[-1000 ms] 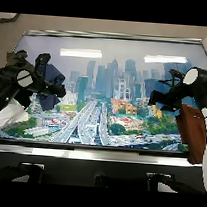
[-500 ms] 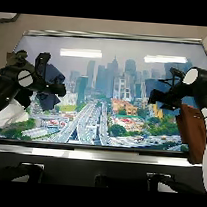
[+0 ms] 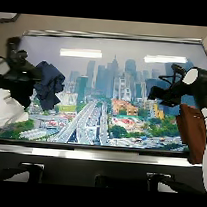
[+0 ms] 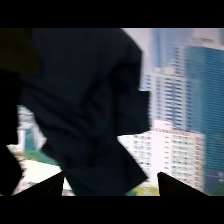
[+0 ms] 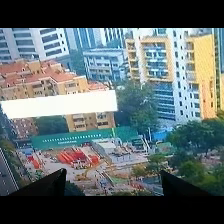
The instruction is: Fold the shirts.
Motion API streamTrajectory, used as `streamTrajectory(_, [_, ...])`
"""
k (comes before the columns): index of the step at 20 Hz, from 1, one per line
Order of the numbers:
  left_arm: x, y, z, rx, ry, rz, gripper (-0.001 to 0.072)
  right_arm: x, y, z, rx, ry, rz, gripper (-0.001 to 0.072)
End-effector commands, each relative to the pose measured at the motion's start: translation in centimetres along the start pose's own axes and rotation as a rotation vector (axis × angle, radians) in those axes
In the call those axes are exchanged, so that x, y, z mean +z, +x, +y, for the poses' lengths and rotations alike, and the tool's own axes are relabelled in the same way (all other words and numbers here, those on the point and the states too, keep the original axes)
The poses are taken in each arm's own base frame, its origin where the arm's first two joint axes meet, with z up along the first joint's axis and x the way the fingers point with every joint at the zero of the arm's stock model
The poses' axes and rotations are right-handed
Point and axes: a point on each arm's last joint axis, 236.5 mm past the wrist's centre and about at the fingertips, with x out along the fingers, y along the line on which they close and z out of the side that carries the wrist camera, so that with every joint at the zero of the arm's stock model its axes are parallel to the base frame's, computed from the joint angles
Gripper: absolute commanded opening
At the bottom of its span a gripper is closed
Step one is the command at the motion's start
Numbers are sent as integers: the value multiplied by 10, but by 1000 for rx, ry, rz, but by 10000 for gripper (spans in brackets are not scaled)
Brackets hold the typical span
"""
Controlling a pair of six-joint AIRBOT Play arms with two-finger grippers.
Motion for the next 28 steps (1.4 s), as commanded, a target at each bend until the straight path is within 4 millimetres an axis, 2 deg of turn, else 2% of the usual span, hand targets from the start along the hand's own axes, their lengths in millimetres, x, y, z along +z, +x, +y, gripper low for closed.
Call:
streamTrajectory(1, [-44,1,152,201,-318,202,720,-2,0,0,0,-14,8,676])
streamTrajectory(3, [-88,12,206,259,-460,331,720,-2,0,0,1,-18,8,676])
streamTrajectory(4, [-100,18,223,272,-493,350,720,-2,0,1,4,-17,8,676])
streamTrajectory(6, [-108,35,245,281,-535,333,720,-6,0,2,9,-16,25,675])
streamTrajectory(8, [-104,59,247,228,-522,307,720,-10,0,2,7,-15,44,675])
streamTrajectory(10, [-105,85,234,153,-499,325,720,-14,0,4,14,-13,58,675])
streamTrajectory(13, [-119,114,218,64,-483,394,720,-18,-1,10,43,0,75,675])
streamTrajectory(15, [-133,124,211,32,-465,453,719,-22,-1,12,50,22,93,675])
streamTrajectory(16, [-139,126,209,21,-452,480,661,-23,-1,12,49,22,98,675])
streamTrajectory(17, [-142,124,208,10,-431,496,259,-24,-1,12,49,22,102,675])
streamTrajectory(18, [-142,119,206,1,-415,499,34,-25,-1,12,48,21,105,675])
streamTrajectory(20, [-121,101,210,16,-401,431,30,-25,-1,12,47,21,106,675])
streamTrajectory(22, [-74,64,217,57,-449,270,30,-24,-1,12,47,20,104,675])
streamTrajectory(23, [-41,37,215,55,-483,143,30,-24,-1,12,47,21,102,675])
streamTrajectory(24, [-8,7,205,21,-503,10,29,-24,-1,12,47,20,103,675])
streamTrajectory(25, [22,-30,186,-35,-503,-127,29,-24,-1,12,47,20,103,675])
streamTrajectory(26, [43,-68,164,-80,-480,-235,30,-24,-1,12,48,20,103,675])
streamTrajectory(28, [59,-136,110,-146,-376,-371,29,-26,-2,11,47,20,111,675])
